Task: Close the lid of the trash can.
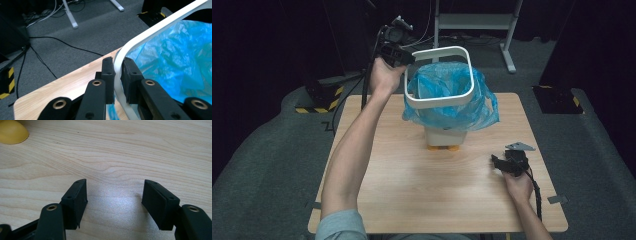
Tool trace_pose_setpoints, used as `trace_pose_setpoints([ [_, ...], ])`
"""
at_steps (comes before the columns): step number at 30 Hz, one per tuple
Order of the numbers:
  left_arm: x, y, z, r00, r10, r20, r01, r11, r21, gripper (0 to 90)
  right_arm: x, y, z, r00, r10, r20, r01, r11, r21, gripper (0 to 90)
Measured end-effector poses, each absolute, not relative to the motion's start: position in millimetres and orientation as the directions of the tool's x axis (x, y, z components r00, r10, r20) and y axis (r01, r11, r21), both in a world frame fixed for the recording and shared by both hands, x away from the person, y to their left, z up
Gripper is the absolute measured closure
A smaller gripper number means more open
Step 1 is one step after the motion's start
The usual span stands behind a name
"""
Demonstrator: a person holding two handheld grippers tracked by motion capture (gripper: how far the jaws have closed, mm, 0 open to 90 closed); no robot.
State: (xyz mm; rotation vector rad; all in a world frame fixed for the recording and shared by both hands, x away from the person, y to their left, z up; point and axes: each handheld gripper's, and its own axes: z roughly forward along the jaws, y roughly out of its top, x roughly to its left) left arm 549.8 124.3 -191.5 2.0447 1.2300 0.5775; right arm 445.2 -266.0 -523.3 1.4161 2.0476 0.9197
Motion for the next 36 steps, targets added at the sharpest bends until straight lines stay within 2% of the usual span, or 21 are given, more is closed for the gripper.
trace_pose_setpoints([
  [18,571,94,-204,0.463,0.884,0.065,0.612,-0.372,0.697,80.6,445,-266,-523,-0.348,0.937,-0.014,0.613,0.239,0.753,36.4],
  [30,571,92,-208,0.462,0.883,0.084,0.595,-0.379,0.709,79.1,445,-266,-523,-0.348,0.937,-0.015,0.613,0.239,0.753,36.4],
  [36,570,91,-212,0.465,0.882,0.078,0.587,-0.373,0.719,74.2,445,-266,-523,-0.348,0.937,-0.014,0.613,0.239,0.753,36.4],
])
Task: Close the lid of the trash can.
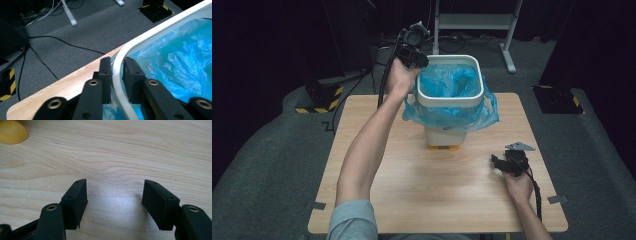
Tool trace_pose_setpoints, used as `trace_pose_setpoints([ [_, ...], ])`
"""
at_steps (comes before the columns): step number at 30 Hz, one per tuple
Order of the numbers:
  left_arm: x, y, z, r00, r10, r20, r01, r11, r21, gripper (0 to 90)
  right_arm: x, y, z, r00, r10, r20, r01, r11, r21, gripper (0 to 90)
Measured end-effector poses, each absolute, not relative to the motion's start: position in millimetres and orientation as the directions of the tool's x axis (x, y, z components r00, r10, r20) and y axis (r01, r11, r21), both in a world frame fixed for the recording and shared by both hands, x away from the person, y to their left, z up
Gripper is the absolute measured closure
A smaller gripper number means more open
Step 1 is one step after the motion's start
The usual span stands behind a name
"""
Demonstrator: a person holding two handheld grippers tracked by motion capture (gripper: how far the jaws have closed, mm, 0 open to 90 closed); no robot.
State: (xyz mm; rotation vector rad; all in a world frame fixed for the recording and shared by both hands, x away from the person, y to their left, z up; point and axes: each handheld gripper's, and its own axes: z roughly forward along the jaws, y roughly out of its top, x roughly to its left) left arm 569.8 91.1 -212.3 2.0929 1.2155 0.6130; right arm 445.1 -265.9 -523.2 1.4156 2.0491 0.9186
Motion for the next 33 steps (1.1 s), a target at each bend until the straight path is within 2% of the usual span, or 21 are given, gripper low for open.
trace_pose_setpoints([
  [10,566,96,-216,0.464,0.883,0.068,0.560,-0.351,0.751,65.8,445,-266,-523,-0.349,0.937,-0.012,0.612,0.238,0.754,36.4],
  [17,562,100,-215,0.464,0.885,0.039,0.519,-0.307,0.798,53.7,445,-266,-523,-0.348,0.937,-0.011,0.613,0.236,0.754,36.8],
  [23,557,103,-216,0.482,0.876,0.033,0.478,-0.294,0.828,48.8,445,-267,-518,-0.342,0.940,0.009,0.647,0.228,0.728,41.4],
  [28,550,110,-210,0.494,0.869,0.019,0.434,-0.266,0.861,47.3,443,-271,-481,-0.384,0.918,0.102,0.601,0.164,0.782,41.6],
  [33,543,116,-205,0.503,0.865,0.006,0.401,-0.239,0.884,47.4,437,-271,-424,-0.450,0.885,0.118,0.511,0.147,0.847,41.6],
])
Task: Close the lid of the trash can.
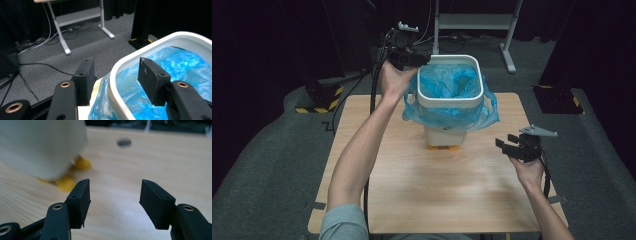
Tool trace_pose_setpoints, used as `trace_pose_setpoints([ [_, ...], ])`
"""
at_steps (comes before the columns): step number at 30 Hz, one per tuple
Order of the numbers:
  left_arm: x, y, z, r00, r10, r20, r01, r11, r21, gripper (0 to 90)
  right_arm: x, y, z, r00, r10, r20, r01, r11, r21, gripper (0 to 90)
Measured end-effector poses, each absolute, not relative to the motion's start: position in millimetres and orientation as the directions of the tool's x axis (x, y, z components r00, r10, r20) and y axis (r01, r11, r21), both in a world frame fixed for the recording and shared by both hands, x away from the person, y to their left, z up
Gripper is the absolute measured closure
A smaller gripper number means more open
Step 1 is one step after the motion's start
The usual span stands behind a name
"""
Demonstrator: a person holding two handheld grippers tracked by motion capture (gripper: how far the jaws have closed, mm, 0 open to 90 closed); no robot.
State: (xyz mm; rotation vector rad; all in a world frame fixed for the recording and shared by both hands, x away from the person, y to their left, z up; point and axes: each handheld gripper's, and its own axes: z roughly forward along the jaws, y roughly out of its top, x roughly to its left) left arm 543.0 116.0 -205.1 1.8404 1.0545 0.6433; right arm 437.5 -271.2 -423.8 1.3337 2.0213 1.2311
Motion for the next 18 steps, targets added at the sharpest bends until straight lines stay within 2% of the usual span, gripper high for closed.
trace_pose_setpoints([
  [10,540,129,-211,0.515,0.857,-0.032,0.390,-0.201,0.898,50.5,441,-261,-334,-0.529,0.842,0.102,0.373,0.124,0.919,50.9],
  [18,540,125,-213,0.533,0.846,-0.024,0.384,-0.216,0.898,54.5,453,-250,-278,-0.549,0.832,0.077,0.292,0.105,0.951,53.0],
])
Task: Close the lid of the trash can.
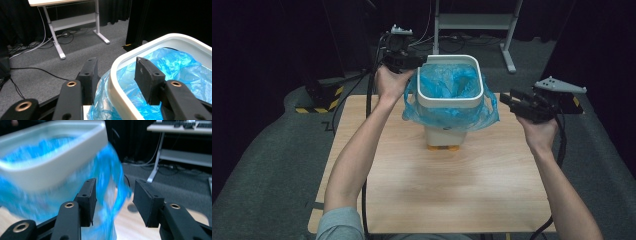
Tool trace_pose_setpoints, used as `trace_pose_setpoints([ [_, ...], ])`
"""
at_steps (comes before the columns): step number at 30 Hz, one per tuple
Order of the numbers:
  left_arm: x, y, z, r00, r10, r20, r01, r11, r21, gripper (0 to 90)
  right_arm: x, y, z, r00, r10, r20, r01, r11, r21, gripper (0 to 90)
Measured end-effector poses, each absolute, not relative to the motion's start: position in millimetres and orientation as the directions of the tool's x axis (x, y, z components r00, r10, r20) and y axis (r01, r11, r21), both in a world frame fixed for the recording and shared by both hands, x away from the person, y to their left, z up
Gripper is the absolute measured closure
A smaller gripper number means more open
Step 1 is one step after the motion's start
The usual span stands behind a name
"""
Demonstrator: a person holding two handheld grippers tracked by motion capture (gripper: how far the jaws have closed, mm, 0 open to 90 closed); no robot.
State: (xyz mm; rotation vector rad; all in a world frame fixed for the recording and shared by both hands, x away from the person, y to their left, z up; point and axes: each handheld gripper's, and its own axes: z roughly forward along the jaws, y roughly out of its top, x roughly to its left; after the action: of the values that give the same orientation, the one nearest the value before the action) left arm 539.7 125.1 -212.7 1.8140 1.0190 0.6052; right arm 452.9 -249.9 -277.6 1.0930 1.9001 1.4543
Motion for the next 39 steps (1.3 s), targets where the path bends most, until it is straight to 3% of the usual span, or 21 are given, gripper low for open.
trace_pose_setpoints([
  [15,540,124,-218,0.527,0.850,-0.004,0.369,-0.225,0.902,59.7,504,-208,-221,-0.576,0.817,0.025,0.260,0.154,0.953,57.6],
  [29,545,124,-225,0.530,0.848,-0.026,0.379,-0.209,0.902,63.4,542,-178,-219,-0.555,0.831,0.023,0.331,0.196,0.923,60.5],
  [39,547,125,-229,0.508,0.861,-0.037,0.391,-0.192,0.900,69.6,553,-161,-228,-0.549,0.834,-0.057,0.352,0.292,0.889,67.0],
])
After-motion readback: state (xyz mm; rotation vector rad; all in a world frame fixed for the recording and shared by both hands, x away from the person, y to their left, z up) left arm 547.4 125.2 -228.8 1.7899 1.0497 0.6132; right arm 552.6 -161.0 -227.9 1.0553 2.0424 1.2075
